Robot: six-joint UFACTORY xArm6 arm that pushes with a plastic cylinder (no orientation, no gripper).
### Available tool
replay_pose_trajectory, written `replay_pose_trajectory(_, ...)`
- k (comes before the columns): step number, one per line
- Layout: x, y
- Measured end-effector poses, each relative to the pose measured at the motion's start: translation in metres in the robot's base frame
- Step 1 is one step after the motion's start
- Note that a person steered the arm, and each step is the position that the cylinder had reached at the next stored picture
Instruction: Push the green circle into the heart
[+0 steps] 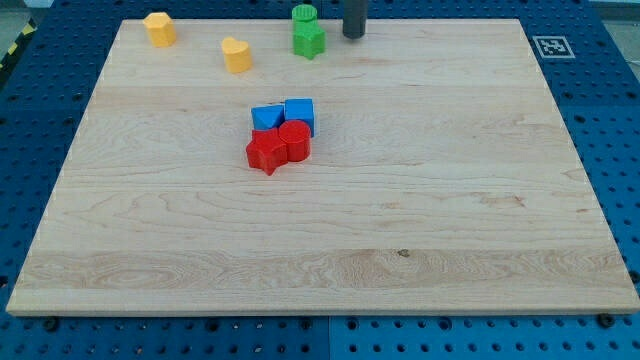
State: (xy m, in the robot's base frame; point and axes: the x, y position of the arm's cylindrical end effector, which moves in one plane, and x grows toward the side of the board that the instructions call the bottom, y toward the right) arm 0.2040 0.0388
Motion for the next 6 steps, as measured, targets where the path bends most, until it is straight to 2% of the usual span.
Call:
replay_pose_trajectory(1,-0.011,-0.006)
replay_pose_trajectory(6,-0.008,-0.105)
